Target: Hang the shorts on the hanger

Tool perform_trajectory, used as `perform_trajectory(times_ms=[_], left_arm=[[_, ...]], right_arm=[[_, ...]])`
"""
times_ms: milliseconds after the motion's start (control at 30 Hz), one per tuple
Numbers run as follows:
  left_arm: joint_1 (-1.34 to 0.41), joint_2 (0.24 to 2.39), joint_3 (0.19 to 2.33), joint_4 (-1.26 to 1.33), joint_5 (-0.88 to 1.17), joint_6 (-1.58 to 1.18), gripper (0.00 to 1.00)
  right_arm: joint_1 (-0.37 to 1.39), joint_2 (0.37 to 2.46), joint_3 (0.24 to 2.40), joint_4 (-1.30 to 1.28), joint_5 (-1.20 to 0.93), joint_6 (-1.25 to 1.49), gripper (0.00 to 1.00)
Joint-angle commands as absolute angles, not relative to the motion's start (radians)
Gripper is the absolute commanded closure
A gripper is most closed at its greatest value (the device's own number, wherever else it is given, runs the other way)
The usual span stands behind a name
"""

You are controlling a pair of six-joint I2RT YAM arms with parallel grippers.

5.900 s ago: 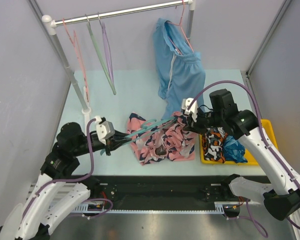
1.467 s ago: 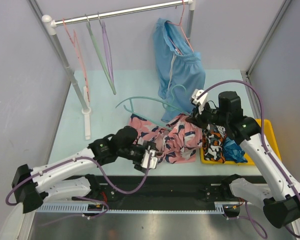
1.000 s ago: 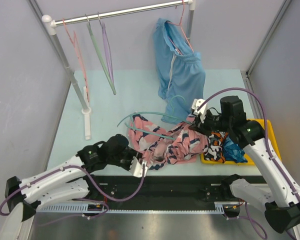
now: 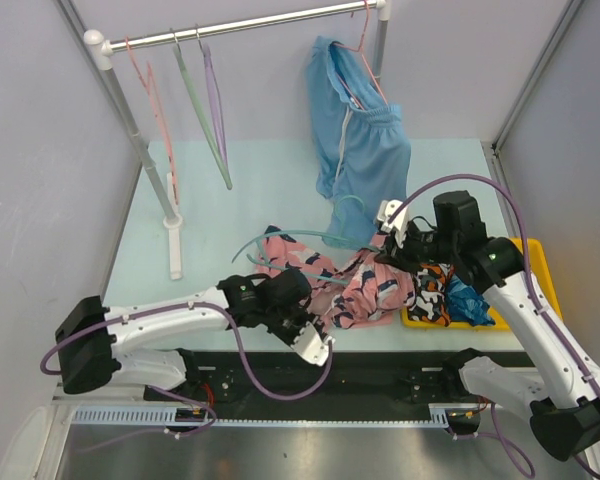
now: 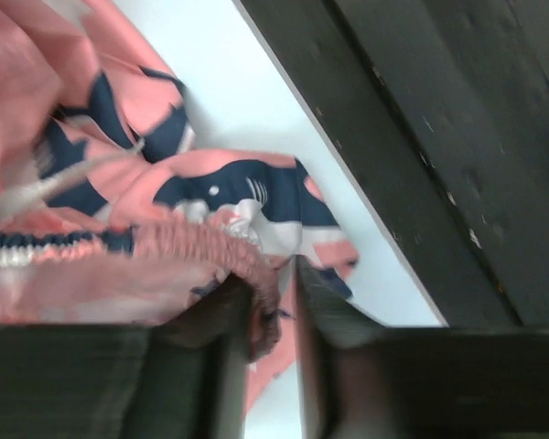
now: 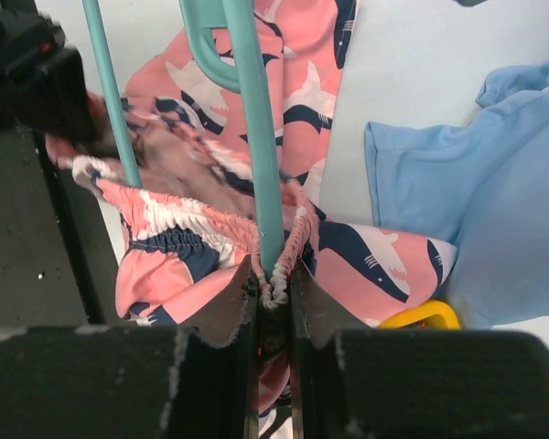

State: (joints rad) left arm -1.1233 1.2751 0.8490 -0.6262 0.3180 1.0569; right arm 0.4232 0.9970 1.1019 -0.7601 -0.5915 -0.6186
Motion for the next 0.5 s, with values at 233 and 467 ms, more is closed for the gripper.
perform_trajectory(times_ms=[233,467], left_arm=[[-0.979,0.793,0.644,-0.951,0.178,1.231,1.0],[-0.753,0.722,0.69,-1.058,0.209,1.356,1.0]], right_arm=[[0.379,0.905,1.088,-0.871,-0.641,-0.828,1.0],[0.357,0.873,1.092,-0.968,-0.713,-0.916,1.0]])
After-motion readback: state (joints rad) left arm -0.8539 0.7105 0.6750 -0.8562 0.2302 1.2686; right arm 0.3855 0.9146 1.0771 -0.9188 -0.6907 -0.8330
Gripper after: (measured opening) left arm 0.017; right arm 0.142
